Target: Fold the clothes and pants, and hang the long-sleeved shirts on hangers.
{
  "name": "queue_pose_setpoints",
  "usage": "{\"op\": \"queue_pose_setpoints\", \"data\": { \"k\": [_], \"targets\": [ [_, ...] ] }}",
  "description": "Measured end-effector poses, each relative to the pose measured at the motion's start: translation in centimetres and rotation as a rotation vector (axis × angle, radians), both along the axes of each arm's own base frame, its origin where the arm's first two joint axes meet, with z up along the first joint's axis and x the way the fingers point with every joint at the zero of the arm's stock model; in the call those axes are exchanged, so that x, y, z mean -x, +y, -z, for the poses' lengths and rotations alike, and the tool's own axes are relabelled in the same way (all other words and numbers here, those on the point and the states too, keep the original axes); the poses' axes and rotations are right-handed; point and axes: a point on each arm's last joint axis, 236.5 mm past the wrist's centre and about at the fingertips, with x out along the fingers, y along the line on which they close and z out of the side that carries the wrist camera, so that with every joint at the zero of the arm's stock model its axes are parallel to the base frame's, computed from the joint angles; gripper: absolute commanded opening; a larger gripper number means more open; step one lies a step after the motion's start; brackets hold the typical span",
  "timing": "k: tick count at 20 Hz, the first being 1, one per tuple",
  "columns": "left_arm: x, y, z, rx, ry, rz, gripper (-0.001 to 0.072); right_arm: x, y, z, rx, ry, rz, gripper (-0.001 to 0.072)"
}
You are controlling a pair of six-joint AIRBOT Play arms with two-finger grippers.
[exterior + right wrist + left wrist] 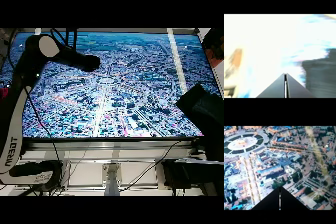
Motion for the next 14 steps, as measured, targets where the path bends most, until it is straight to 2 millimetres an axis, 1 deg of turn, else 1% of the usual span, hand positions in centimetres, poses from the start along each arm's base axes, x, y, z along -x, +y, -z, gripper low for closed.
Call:
{"op": "queue_pose_setpoints", "data": {
  "k": [2,3,5,6,7,9,11,13,14],
  "targets": [
    [0.5,0.7,-1.8,-0.003,-0.04,-0.012,0.0026,-5.5,6.7,-3.7,0.034,-0.087,-0.197,0.0025],
    [0.9,1.1,-2.7,-0.004,-0.059,-0.016,0.0026,-8.0,10.6,-5.4,0.052,-0.126,-0.296,0.0025],
    [2.0,1.7,-5.2,0.008,-0.102,-0.023,0.0025,-11.5,18.5,-8.3,0.085,-0.189,-0.48,0.0025],
    [2.7,2.1,-6.3,0.013,-0.123,-0.023,0.0026,-12.7,22.2,-9.5,0.096,-0.218,-0.56,0.0025],
    [3.5,2.5,-7.6,0.017,-0.146,-0.023,0.0025,-13.6,26.1,-10.5,0.103,-0.243,-0.639,0.0024],
    [5.1,3.2,-9.7,0.031,-0.182,-0.026,0.0025,-14.3,32.7,-11.9,0.102,-0.277,-0.768,0.0025],
    [6.7,3.9,-11.9,0.047,-0.22,-0.029,0.0026,-14.4,37.5,-12.4,0.099,-0.291,-0.864,0.0026],
    [8.2,4.5,-13.7,0.064,-0.255,-0.031,0.0027,-14.1,41.2,-12.6,0.1,-0.296,-0.935,0.0027],
    [9.0,4.8,-14.6,0.072,-0.274,-0.033,0.0026,-14.0,42.4,-12.5,0.104,-0.292,-0.959,0.0028]
  ]
}}
